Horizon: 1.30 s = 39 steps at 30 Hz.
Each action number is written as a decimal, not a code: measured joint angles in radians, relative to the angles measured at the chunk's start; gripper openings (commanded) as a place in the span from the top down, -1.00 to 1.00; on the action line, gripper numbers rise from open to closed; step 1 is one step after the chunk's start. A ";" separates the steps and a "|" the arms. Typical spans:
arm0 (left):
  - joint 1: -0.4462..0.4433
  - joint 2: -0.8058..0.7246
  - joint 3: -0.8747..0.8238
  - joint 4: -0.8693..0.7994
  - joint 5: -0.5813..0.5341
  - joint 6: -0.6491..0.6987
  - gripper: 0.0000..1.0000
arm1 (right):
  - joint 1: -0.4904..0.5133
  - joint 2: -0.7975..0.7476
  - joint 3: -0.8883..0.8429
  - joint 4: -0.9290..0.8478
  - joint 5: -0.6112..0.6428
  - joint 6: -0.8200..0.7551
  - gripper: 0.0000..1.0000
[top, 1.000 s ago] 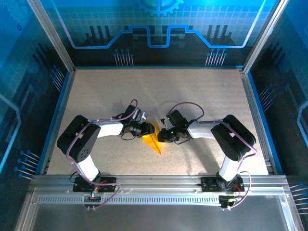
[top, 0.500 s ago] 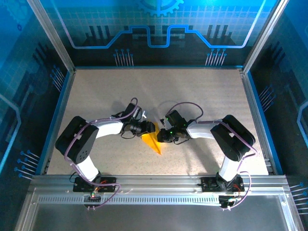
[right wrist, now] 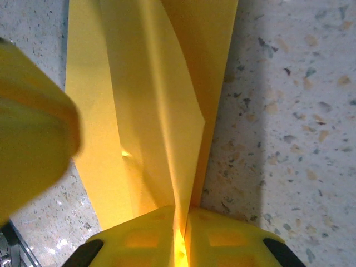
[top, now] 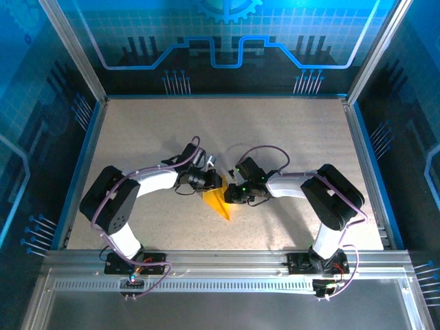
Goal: Fold a paper plane with a square sheet of paper (fold left side to right side)
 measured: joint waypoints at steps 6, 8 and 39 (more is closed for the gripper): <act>-0.003 0.064 0.000 0.017 0.012 -0.003 0.79 | 0.000 0.000 0.000 -0.001 0.000 0.000 0.70; -0.003 0.074 0.000 0.017 0.011 -0.003 0.80 | 0.000 0.000 0.004 -0.006 0.000 0.000 0.70; -0.003 0.100 -0.028 0.065 0.000 0.004 0.91 | -0.008 -0.078 0.055 -0.151 -0.031 -0.007 0.38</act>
